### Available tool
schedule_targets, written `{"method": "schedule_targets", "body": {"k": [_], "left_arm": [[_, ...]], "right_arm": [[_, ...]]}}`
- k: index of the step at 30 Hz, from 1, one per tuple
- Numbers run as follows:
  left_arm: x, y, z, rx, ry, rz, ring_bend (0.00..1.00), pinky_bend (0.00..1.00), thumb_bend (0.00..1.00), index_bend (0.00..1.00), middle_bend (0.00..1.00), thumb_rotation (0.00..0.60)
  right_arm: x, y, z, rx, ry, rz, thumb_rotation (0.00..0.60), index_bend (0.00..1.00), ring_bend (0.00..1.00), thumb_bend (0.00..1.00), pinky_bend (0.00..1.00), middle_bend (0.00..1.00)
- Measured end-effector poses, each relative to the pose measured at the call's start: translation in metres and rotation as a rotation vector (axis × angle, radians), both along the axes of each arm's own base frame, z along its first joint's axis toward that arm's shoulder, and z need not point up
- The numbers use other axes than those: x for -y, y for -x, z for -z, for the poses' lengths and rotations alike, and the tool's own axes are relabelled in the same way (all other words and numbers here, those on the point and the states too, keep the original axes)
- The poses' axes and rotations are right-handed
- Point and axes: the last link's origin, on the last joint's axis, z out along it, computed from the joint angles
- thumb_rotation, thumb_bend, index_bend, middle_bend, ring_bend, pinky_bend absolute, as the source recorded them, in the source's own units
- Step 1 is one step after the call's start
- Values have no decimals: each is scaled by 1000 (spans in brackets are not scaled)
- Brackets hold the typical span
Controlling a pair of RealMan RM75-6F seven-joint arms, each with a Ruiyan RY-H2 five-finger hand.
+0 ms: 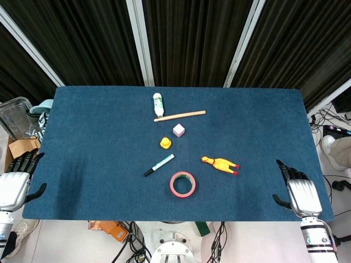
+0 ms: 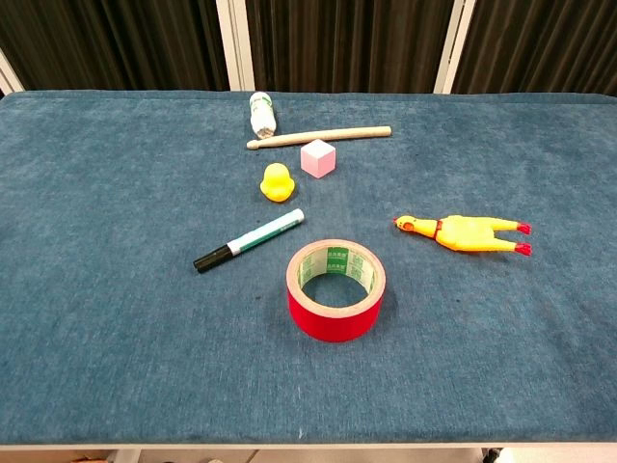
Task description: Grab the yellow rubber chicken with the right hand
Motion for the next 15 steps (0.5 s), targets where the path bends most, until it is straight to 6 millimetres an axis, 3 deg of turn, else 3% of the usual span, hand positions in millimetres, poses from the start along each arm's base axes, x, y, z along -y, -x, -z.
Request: {"method": "schedule_targets", "body": {"k": [15], "left_arm": [[-1,1,-1,3,-3,-2,3,117,295,96,0,600]], "right_arm": [[68,-33,66,-1,-103,-1,600,69,229,218,315,278]]}}
